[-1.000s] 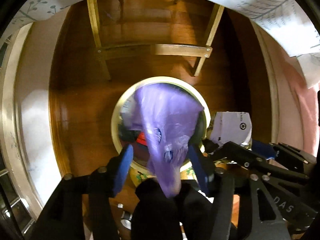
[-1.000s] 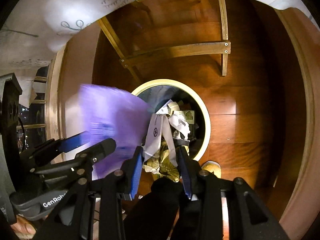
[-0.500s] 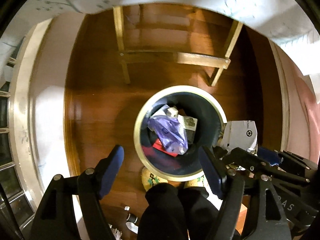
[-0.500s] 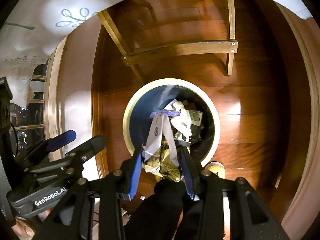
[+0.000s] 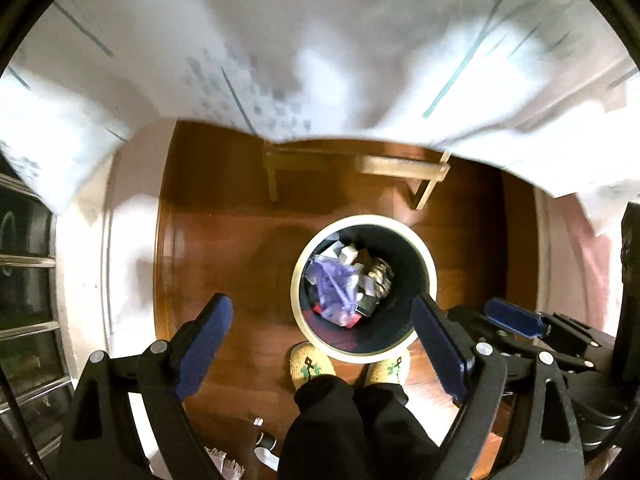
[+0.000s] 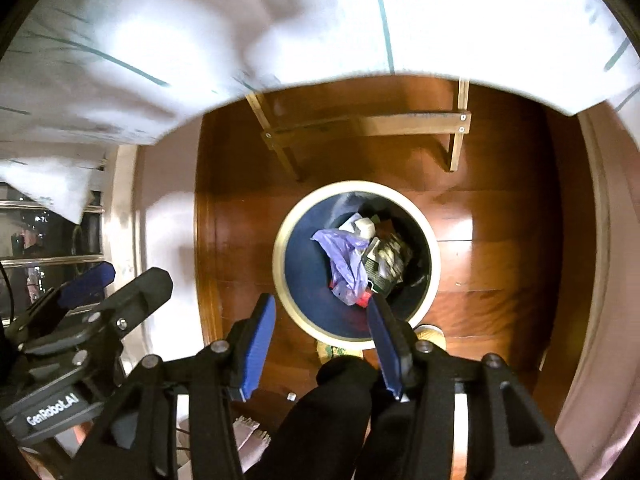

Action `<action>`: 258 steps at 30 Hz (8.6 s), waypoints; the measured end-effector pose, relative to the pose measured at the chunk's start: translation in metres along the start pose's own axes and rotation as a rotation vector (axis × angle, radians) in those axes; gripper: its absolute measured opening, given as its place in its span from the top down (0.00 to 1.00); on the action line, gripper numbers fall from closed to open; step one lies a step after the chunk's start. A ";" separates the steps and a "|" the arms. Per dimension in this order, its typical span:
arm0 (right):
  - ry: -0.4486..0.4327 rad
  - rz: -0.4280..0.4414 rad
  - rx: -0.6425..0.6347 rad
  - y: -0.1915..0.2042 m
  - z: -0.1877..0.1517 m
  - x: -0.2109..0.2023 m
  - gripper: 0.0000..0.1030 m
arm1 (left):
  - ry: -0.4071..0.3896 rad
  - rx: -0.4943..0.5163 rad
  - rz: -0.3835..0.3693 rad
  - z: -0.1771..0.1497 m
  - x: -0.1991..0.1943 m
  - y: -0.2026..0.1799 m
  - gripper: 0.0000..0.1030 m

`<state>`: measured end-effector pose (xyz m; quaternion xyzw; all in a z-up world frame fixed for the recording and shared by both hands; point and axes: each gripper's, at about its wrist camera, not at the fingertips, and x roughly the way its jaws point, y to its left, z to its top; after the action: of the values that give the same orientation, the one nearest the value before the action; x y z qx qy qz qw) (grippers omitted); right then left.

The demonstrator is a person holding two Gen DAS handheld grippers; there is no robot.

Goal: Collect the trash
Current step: 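Raise both empty tools back up toward the table, then grasp the crumpled green paper with right tool while left tool grasps the white tissue, then carry the white tissue and green paper down over the blue bin, then open both tools to drop the tissue and green paper into the bin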

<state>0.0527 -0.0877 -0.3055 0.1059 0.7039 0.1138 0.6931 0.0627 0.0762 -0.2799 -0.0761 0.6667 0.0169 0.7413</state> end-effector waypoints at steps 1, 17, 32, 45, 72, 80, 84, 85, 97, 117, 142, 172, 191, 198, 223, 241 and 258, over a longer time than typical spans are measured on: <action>-0.007 -0.001 -0.003 0.003 0.000 -0.010 0.53 | -0.009 0.001 -0.007 0.001 -0.012 0.000 0.13; -0.264 0.035 -0.070 0.039 -0.015 -0.194 0.53 | -0.246 0.050 -0.056 0.007 -0.210 -0.011 0.13; -0.523 -0.034 -0.121 0.071 -0.010 -0.317 0.53 | -0.426 0.116 -0.090 0.018 -0.308 -0.008 0.13; -0.665 -0.119 -0.219 0.098 0.007 -0.359 0.53 | -0.534 0.149 -0.075 0.054 -0.351 -0.011 0.13; -0.491 0.122 -0.228 0.057 0.361 -0.305 0.53 | -0.434 -0.022 0.017 0.355 -0.276 -0.046 0.13; -0.435 0.163 -0.163 0.053 0.461 -0.256 0.32 | -0.385 -0.083 0.040 0.442 -0.228 -0.047 0.13; -0.427 0.144 -0.154 0.057 0.493 -0.235 0.28 | -0.381 -0.092 0.052 0.468 -0.215 -0.048 0.13; -0.420 0.128 -0.155 0.058 0.499 -0.228 0.28 | -0.380 -0.093 0.056 0.474 -0.212 -0.048 0.13; -0.387 0.084 -0.225 0.057 0.516 -0.198 0.50 | -0.341 -0.069 0.043 0.513 -0.187 -0.059 0.13; -0.489 0.110 -0.174 0.000 0.542 -0.238 0.53 | -0.272 -0.205 -0.142 0.630 -0.155 -0.076 0.13; -0.475 0.128 -0.133 -0.024 0.533 -0.223 0.53 | -0.166 -0.177 -0.213 0.627 -0.084 -0.107 0.28; -0.516 0.136 -0.116 0.022 0.329 -0.283 0.53 | -0.298 0.119 -0.185 0.393 -0.249 -0.100 0.57; -0.529 0.084 -0.118 0.091 0.076 -0.294 0.53 | -0.318 0.286 -0.210 0.132 -0.312 -0.022 0.57; -0.444 0.054 -0.118 0.093 0.021 -0.268 0.53 | -0.240 0.319 -0.204 0.082 -0.286 -0.023 0.57; -0.170 0.011 -0.104 0.004 -0.018 -0.076 0.53 | 0.031 0.236 -0.149 0.001 -0.050 -0.049 0.56; -0.119 -0.003 -0.111 -0.022 -0.022 0.022 0.53 | 0.061 0.228 -0.090 -0.016 0.073 -0.040 0.35; -0.140 0.017 -0.144 0.001 -0.018 0.020 0.52 | 0.000 0.133 -0.034 -0.012 0.050 0.004 0.10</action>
<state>0.0348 -0.0807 -0.3236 0.0697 0.6429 0.1624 0.7453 0.0560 0.0743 -0.3313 -0.0378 0.6651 -0.0401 0.7447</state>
